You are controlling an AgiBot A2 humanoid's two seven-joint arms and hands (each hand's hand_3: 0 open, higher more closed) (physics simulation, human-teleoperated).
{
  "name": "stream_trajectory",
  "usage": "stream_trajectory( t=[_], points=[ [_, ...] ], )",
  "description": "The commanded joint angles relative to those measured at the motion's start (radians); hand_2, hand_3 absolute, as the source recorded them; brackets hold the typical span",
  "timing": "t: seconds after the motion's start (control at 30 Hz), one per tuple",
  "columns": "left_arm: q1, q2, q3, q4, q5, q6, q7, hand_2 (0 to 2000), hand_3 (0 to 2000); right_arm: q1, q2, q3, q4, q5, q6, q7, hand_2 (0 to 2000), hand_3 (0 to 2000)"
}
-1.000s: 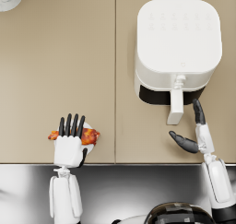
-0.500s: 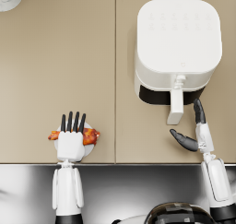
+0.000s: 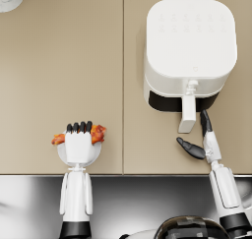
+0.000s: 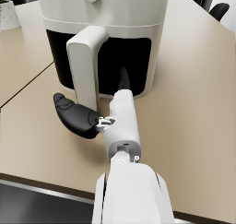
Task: Pick up the drumstick and place it into the air fryer
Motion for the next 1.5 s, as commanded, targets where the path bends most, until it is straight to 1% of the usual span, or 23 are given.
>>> stream_trajectory(
  t=[0.03, 0.2, 0.37, 0.4, 0.43, 0.57, 0.67, 0.7, 0.8, 0.93, 0.97, 1.0, 1.03, 1.07, 1.1, 1.13, 1.17, 1.2, 1.23, 1.4, 1.43, 1.47, 1.5],
  points=[
    [0.048, 0.008, 0.018, -0.154, 0.0, 0.004, 0.005, 2000, 2000, 0.047, -0.018, 0.012, -0.104, 0.0, 0.0, 0.0, 0, 0],
    [0.074, 0.019, 0.017, -0.255, 0.0, 0.016, 0.015, 2000, 2000, 0.096, -0.048, 0.094, -0.149, 0.0, -0.017, 0.041, 0, 0],
    [0.063, 0.026, 0.005, -0.253, 0.0, 0.017, 0.016, 2000, 2000, 0.142, -0.074, 0.131, -0.173, 0.002, -0.025, 0.021, 0, 0],
    [0.063, 0.027, 0.004, -0.253, 0.0, 0.016, 0.016, 2000, 2000, 0.14, -0.068, 0.138, -0.167, 0.003, -0.022, 0.019, 1361, 327],
    [0.063, 0.028, 0.003, -0.253, 0.0, 0.016, 0.016, 2000, 2000, 0.146, -0.067, 0.144, -0.166, 0.003, -0.039, 0.016, 2000, 653],
    [0.077, 0.036, 0.023, -0.235, 0.0, 0.016, 0.016, 2000, 2000, 0.175, -0.069, 0.189, -0.176, 0.004, -0.122, 0.002, 2000, 1960],
    [0.125, 0.053, 0.054, -0.222, 0.0, 0.014, 0.016, 2000, 2000, 0.148, -0.03, 0.291, -0.081, 0.006, -0.106, -0.001, 2000, 2000],
    [0.137, 0.058, 0.066, -0.224, 0.0, 0.014, 0.016, 2000, 2000, 0.126, 0.001, 0.344, -0.025, 0.006, -0.123, -0.003, 2000, 2000],
    [0.192, 0.086, 0.122, -0.217, -0.001, 0.012, 0.016, 2000, 2000, 0.06, 0.163, 0.51, 0.18, 0.008, -0.158, -0.007, 2000, 2000],
    [0.252, 0.124, 0.19, -0.188, -0.001, 0.01, 0.016, 2000, 2000, 0.076, 0.331, 0.63, 0.377, 0.008, -0.085, 0.001, 2000, 2000],
    [0.262, 0.132, 0.208, -0.183, -0.001, 0.01, 0.016, 2000, 2000, -0.015, 0.271, 0.515, 0.412, 0.007, -0.09, 0.001, 2000, 2000],
    [0.271, 0.139, 0.219, -0.178, -0.001, 0.01, 0.016, 2000, 2000, 0.067, 0.35, 0.629, 0.439, 0.006, -0.091, 0.0, 2000, 2000],
    [0.286, 0.15, 0.235, -0.168, -0.001, 0.01, 0.016, 2000, 2000, -0.022, 0.288, 0.525, 0.474, 0.006, -0.083, 0.002, 2000, 2000],
    [0.303, 0.162, 0.247, -0.159, -0.001, 0.01, 0.016, 2000, 2000, 0.052, 0.366, 0.633, 0.504, 0.006, -0.069, 0.0, 2000, 2000],
    [0.319, 0.172, 0.255, -0.15, -0.001, 0.01, 0.015, 2000, 2000, -0.03, 0.308, 0.533, 0.524, 0.005, -0.061, 0.0, 2000, 2000],
    [0.334, 0.185, 0.273, -0.144, -0.001, 0.01, 0.016, 2000, 2000, 0.042, 0.377, 0.633, 0.541, 0.005, -0.051, -0.001, 2000, 2000],
    [0.35, 0.197, 0.291, -0.136, -0.001, 0.009, 0.016, 2000, 2000, -0.039, 0.327, 0.543, 0.553, 0.005, -0.046, -0.001, 2000, 2000],
    [0.368, 0.211, 0.312, -0.121, -0.001, 0.009, 0.016, 2000, 2000, 0.028, 0.39, 0.634, 0.57, 0.004, -0.036, -0.001, 2000, 2000],
    [0.381, 0.221, 0.331, -0.11, -0.001, 0.009, 0.016, 2000, 2000, -0.045, 0.343, 0.561, 0.583, 0.004, -0.026, 0.003, 2000, 2000],
    [0.47, 0.318, 0.405, -0.034, -0.001, 0.009, 0.015, 2000, 2000, -0.008, 0.356, 0.632, 0.596, 0.004, -0.019, 0.007, 2000, 2000],
    [0.666, 0.084, 0.74, 0.002, -0.001, 0.008, 0.015, 2000, 2000, -0.012, 0.352, 0.632, 0.598, 0.003, -0.022, 0.008, 2000, 2000],
    [0.552, 0.287, 0.519, 0.039, -0.045, 0.004, 0.015, 2000, 2000, -0.013, 0.358, 0.632, 0.605, 0.003, -0.024, 0.009, 2000, 2000],
    [0.581, 0.303, 0.549, 0.093, -0.087, 0.003, 0.015, 2000, 2000, -0.018, 0.359, 0.632, 0.606, 0.003, -0.027, 0.009, 2000, 2000]
  ],
)
